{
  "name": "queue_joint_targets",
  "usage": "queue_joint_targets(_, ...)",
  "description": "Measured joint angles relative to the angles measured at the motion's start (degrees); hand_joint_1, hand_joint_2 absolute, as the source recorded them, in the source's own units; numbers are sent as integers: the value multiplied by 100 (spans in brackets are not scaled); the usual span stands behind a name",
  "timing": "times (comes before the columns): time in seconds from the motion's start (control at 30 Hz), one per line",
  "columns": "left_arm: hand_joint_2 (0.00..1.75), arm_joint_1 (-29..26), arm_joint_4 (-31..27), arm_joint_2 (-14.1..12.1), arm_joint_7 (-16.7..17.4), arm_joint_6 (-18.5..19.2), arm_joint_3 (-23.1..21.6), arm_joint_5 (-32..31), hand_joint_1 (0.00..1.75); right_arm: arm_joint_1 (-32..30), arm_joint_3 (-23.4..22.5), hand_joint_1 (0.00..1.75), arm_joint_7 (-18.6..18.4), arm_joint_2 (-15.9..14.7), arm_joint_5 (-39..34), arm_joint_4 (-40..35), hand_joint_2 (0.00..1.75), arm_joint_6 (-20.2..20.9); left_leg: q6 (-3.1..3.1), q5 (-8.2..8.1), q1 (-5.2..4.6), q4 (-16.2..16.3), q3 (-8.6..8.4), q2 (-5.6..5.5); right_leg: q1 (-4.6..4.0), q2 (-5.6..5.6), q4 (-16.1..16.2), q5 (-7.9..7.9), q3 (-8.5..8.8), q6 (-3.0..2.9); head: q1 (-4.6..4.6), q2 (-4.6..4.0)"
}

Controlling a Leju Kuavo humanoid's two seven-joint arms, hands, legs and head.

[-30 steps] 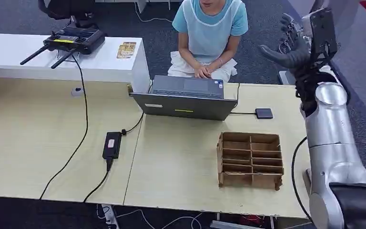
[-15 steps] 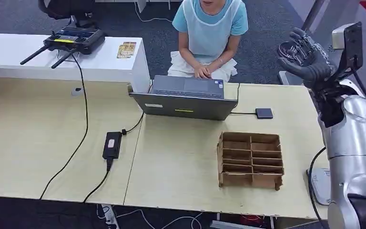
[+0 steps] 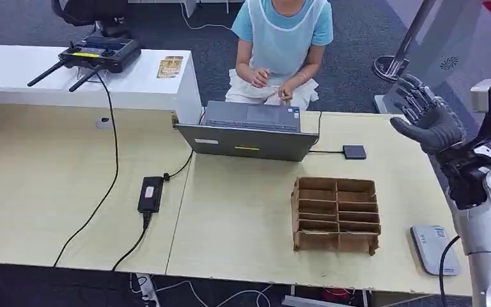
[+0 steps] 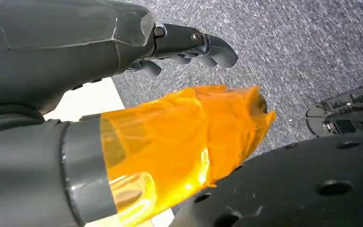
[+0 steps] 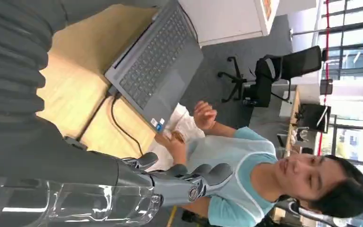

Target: Pass the card to the sensor for recognition and then transmit it.

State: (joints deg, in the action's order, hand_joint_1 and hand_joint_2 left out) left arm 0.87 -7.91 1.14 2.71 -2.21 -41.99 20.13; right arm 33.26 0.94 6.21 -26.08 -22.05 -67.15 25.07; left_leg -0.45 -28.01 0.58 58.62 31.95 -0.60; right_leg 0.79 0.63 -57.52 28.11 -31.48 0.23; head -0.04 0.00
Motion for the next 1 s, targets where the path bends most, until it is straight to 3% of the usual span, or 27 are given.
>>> queue_joint_targets(0.43,0,-1,0,7,-4,-2,0,31,0,-275,107,0,2,-105,-2,-264,175,-17,0,1,0,0,0,1,1,0,0,0,0,0,0,2)
queue_joint_targets(0.53,0,0,0,7,-4,-4,0,35,0,-259,155,0,63,-96,276,-269,175,-285,0,1,0,0,6,0,0,0,-1,0,1,0,0,2)
queue_joint_targets(0.67,0,4,0,24,4,-31,-2,129,0,-55,372,0,168,13,1890,-435,175,-1684,-1,1,0,0,5,4,0,-3,-4,-1,-2,0,0,2)
queue_joint_targets(0.8,0,15,0,68,22,-92,-39,181,0,175,721,0,-52,277,4486,-930,175,-3259,-1,3,1,0,4,5,-1,-3,-9,-1,-5,0,0,0)
queue_joint_targets(0.9,0,24,0,83,31,-94,-94,188,0,284,997,0,-254,457,5982,-1292,175,-3878,-1,3,2,0,5,5,-2,-2,-12,0,-6,-1,0,0)
queue_joint_targets(1.0,0,38,0,72,48,-68,-214,103,0,535,1322,0,-524,645,7318,-1421,175,-4185,-1,3,2,-1,6,11,-1,-13,-18,0,-15,-1,0,2)
